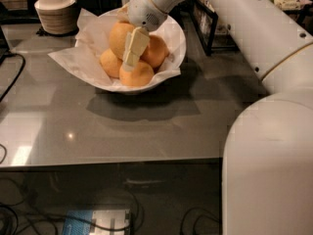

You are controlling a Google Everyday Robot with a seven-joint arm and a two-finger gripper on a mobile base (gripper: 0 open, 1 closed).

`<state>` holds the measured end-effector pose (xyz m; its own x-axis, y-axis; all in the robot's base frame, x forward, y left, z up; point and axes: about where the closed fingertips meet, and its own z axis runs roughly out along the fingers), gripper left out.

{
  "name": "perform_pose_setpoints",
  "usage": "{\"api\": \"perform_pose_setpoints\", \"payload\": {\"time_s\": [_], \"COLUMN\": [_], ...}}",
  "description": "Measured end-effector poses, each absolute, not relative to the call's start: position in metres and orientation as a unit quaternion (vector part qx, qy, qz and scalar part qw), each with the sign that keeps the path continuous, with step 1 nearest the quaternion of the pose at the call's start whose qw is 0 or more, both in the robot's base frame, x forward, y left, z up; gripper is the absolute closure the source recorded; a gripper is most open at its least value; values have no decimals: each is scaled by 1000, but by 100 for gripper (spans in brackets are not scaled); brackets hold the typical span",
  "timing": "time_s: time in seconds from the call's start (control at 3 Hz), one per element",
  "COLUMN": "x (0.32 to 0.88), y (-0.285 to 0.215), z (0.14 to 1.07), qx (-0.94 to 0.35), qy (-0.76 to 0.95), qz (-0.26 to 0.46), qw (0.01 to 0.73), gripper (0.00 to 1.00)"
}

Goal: Pick orange from white bowl

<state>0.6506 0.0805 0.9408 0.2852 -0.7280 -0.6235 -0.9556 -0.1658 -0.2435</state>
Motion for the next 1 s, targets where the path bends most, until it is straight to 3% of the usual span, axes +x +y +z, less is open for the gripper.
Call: {"api": "perform_pose_setpoints", "payload": {"time_s": [0.33, 1.0], "x": [651, 651], "y": [81, 81], "z": [941, 941], "qx": [-741, -741], "qy": [568, 568], "qz": [186, 186], "qw": [306, 306], "gripper": [0, 42]}}
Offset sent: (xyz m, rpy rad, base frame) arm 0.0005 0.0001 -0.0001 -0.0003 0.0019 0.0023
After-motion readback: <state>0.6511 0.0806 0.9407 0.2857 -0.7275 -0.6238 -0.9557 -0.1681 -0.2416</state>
